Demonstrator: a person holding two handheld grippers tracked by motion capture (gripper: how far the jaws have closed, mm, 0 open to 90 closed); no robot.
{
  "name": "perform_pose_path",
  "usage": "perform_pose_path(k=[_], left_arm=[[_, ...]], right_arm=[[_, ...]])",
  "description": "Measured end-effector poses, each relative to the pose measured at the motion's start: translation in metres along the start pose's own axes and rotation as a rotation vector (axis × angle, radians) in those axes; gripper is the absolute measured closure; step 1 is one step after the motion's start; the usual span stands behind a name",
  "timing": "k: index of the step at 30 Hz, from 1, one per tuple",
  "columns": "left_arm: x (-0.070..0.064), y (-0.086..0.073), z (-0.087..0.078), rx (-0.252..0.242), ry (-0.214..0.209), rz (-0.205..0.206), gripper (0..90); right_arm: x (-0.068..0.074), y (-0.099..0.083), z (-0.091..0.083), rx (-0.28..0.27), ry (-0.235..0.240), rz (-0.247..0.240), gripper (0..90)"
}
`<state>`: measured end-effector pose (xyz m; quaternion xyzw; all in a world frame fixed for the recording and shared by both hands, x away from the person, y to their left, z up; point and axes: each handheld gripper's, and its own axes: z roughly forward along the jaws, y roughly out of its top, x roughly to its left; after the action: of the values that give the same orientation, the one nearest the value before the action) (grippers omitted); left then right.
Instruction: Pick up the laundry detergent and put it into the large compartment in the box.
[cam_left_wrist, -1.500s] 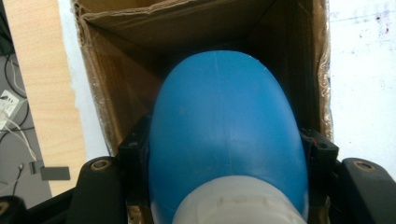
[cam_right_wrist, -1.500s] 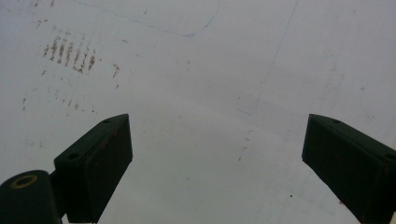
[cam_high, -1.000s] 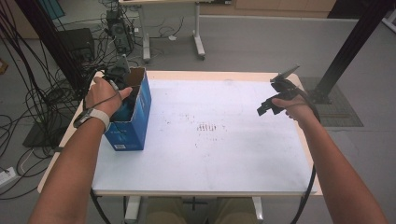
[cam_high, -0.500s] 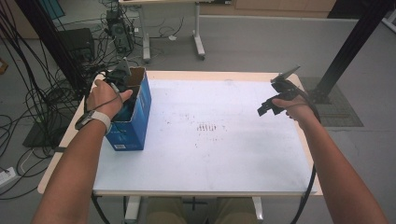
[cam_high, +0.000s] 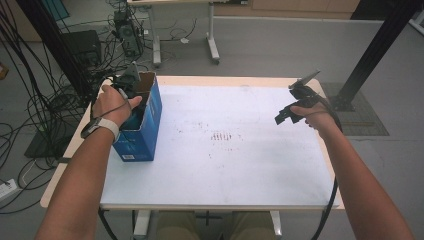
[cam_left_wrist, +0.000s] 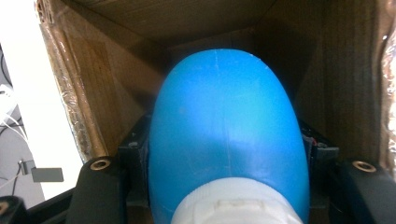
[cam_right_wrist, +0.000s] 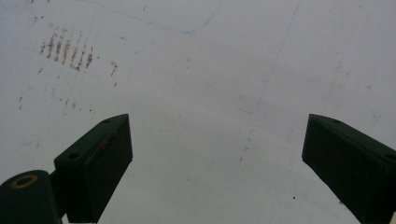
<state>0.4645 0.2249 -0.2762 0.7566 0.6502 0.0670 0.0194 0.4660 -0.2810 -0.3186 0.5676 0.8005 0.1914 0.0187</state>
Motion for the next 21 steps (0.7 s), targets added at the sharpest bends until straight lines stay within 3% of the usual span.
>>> perform_pose_path(k=[21], left_arm=[[0.0015, -0.0005, 0.0008, -0.002, 0.004, 0.01, 37.2]], right_arm=[[-0.0026, -0.0023, -0.0018, 0.001, -0.005, 0.005, 8.4]])
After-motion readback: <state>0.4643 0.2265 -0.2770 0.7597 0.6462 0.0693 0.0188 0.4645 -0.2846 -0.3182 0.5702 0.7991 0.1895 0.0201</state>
